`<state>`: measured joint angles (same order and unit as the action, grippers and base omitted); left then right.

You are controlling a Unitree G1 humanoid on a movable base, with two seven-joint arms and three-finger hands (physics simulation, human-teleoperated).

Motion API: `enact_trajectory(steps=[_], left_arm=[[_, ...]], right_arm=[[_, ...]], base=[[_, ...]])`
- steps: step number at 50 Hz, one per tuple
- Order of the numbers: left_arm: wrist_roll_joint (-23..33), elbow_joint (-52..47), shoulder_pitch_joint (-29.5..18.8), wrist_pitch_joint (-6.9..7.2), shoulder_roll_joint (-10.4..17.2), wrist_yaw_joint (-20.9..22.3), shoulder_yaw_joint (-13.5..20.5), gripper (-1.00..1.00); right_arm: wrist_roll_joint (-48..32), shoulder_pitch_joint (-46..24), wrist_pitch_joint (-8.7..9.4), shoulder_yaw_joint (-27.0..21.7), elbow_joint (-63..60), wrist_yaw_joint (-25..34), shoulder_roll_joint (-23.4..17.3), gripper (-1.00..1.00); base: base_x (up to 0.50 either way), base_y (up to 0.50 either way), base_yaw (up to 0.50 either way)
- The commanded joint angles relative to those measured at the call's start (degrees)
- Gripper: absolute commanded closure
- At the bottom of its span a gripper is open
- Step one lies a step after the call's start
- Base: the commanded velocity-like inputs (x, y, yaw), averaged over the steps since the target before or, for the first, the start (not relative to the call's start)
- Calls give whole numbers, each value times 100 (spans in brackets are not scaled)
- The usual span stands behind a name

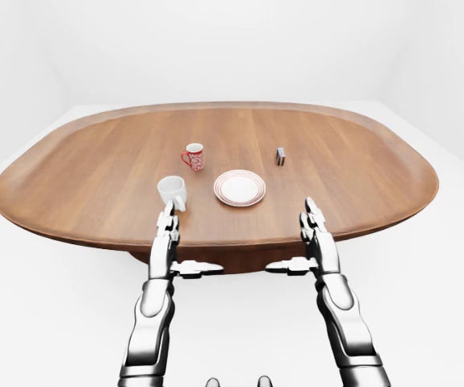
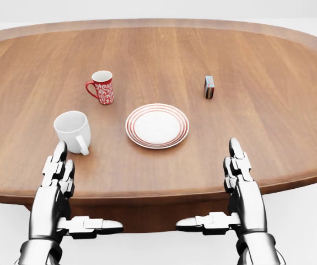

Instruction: Put the white mug on the plate.

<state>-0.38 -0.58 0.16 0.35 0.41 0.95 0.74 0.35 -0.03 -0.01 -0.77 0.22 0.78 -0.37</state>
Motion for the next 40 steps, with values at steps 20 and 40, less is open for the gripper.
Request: enact_trajectory(steps=[20, 40], left_arm=[[-2039, -2639, -683, 465, 1395, -288, 2944, -100], [-3534, -2582, -600, 465, 2093, -1612, 4002, -100]], right_arm=[[799, 1163, 501, -2899, -6013, 799, 96, -100], [2971, 2439, 501, -4268, -6022, 273, -379, -100]], base=[[0, 0, 0], [0, 0, 0]])
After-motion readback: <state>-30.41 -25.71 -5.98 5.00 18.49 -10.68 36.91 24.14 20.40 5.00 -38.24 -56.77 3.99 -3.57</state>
